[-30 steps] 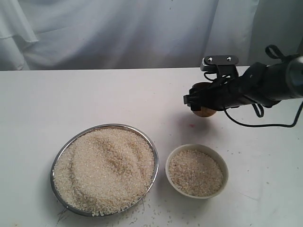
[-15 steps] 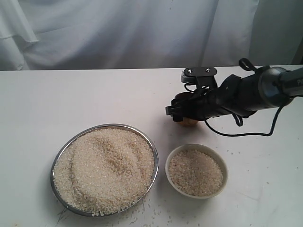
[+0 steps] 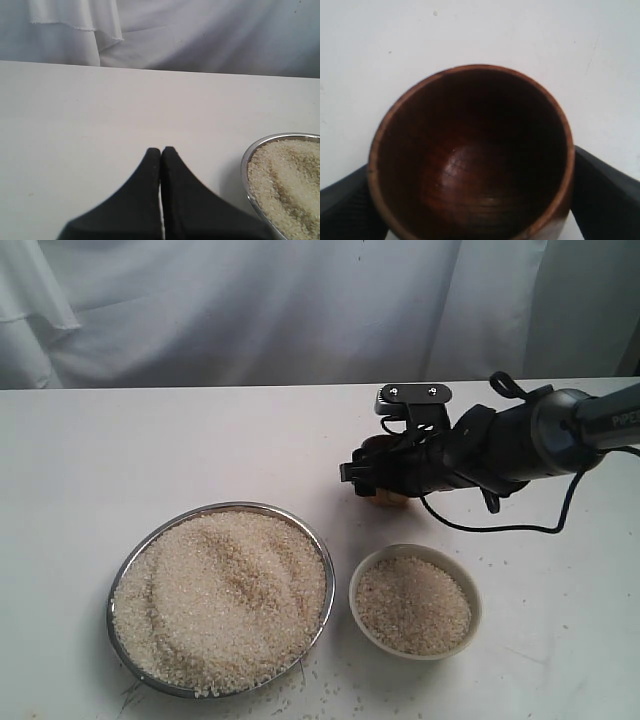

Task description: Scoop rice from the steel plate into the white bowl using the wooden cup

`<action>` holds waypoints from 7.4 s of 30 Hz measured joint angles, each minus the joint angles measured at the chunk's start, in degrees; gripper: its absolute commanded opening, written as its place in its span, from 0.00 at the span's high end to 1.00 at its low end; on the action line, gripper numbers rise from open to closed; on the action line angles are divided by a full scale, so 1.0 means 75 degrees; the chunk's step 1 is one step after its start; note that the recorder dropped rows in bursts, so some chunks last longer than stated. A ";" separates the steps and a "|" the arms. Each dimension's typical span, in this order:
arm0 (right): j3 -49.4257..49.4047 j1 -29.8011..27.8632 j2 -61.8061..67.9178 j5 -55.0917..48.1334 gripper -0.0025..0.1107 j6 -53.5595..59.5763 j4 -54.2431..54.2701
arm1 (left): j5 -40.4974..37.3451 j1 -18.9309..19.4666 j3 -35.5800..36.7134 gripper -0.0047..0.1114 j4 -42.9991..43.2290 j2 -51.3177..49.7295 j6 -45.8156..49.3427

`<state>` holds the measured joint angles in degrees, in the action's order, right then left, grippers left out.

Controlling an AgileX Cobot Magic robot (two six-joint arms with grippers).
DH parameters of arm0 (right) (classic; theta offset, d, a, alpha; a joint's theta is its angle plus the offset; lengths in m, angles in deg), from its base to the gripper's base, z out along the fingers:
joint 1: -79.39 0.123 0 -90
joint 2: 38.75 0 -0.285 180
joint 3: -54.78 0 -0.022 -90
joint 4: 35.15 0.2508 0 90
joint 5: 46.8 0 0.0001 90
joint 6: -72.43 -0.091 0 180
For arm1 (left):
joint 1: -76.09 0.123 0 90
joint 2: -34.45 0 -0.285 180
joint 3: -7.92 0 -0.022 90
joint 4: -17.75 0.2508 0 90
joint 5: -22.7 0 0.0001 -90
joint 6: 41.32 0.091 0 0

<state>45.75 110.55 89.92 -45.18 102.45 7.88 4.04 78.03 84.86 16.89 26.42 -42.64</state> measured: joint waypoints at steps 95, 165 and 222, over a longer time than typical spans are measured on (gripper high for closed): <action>-0.5314 -0.2026 -1.0264 -0.0889 0.98 -0.0015 -0.0842 | 0.0000 0.0000 0.0000 0.96 0.0000 0.0000 0.0000; -0.9065 -0.3236 -1.5857 -0.2691 0.98 -0.3798 -0.4718 | 0.0000 0.0000 0.0000 0.96 0.0000 0.0000 0.0000; -0.9065 -0.3236 -1.5857 -0.2708 0.98 -0.3798 -0.4718 | 0.0000 0.0000 0.0000 0.96 0.0000 0.0000 0.0000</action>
<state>-22.24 86.29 -29.00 -65.49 73.96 -27.50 4.04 78.03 84.86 16.89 26.42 -42.64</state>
